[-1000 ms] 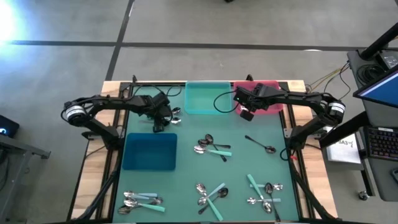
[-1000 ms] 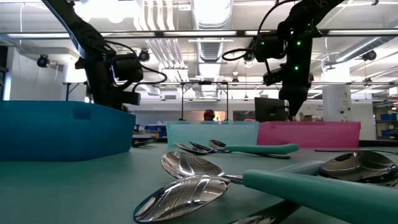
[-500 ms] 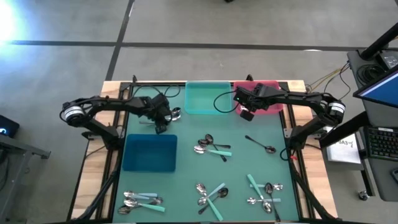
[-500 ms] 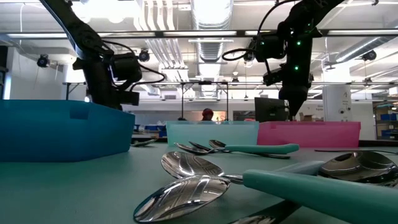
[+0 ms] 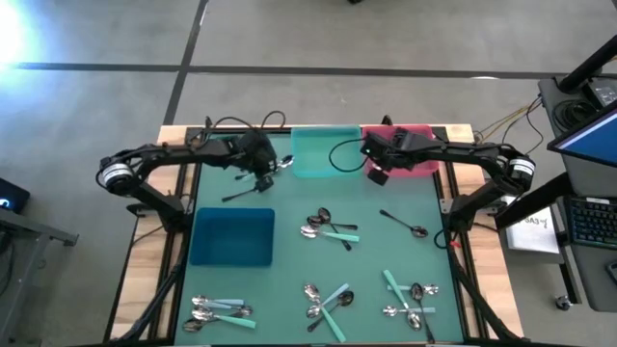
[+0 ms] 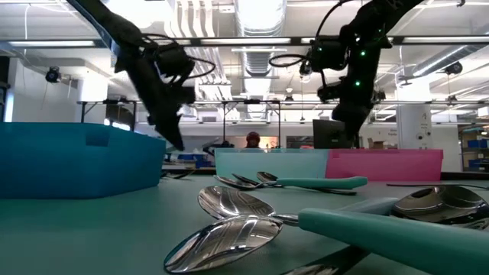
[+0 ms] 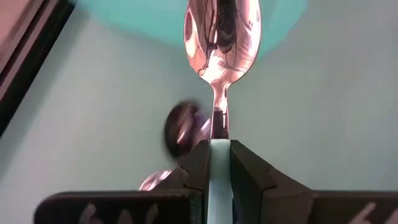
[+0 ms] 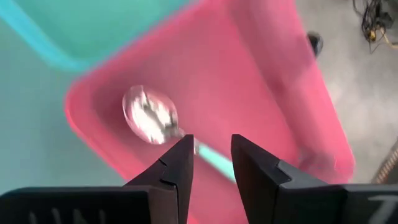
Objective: Sort silverware by color (type)
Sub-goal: Put the top left green spoon into the red bin
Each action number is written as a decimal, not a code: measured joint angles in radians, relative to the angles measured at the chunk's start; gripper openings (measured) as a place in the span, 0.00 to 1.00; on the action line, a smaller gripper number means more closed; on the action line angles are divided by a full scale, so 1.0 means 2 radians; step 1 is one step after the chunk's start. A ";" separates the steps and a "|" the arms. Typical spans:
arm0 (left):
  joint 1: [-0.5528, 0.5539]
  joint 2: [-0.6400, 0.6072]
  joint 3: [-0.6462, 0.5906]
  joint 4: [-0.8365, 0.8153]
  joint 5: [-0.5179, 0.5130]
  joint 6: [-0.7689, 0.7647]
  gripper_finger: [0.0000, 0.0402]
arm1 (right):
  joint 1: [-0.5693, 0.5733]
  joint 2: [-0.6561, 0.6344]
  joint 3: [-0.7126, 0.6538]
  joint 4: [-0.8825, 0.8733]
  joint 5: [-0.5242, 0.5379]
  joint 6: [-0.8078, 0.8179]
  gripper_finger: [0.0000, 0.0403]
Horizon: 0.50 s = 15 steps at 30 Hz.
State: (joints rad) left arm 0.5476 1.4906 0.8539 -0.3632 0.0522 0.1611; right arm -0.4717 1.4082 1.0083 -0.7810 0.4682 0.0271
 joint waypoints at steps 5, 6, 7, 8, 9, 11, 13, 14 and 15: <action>-0.001 -0.002 0.007 0.035 0.042 -0.019 0.06 | 0.000 0.000 -0.011 0.091 -0.040 -0.015 0.24; -0.002 -0.002 0.007 0.046 0.044 -0.024 0.06 | 0.000 0.000 -0.015 0.115 -0.056 -0.018 0.24; -0.002 -0.002 0.007 0.056 0.044 -0.027 0.06 | 0.000 0.000 -0.018 0.140 -0.076 -0.020 0.23; -0.003 -0.002 0.007 0.068 0.044 -0.029 0.06 | 0.000 0.000 -0.024 0.169 -0.099 -0.022 0.23; -0.004 -0.002 0.006 0.083 0.044 -0.030 0.06 | 0.000 0.000 -0.029 0.201 -0.125 -0.024 0.22; -0.004 -0.002 0.006 0.113 0.045 -0.038 0.06 | 0.000 0.000 -0.041 0.267 -0.177 -0.025 0.21; -0.007 -0.003 0.006 0.148 0.045 -0.050 0.06 | 0.000 0.000 -0.053 0.327 -0.219 -0.018 0.20; -0.008 -0.003 0.006 0.164 0.045 -0.056 0.06 | 0.000 0.000 -0.059 0.357 -0.234 -0.012 0.20; -0.011 -0.003 0.006 0.180 0.045 -0.061 0.06 | 0.000 0.000 -0.066 0.388 -0.248 -0.008 0.19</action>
State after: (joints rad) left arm 0.5260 1.4845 0.8659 -0.0035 0.1415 0.0392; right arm -0.4713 1.4082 0.8759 -0.0046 -0.0272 0.0116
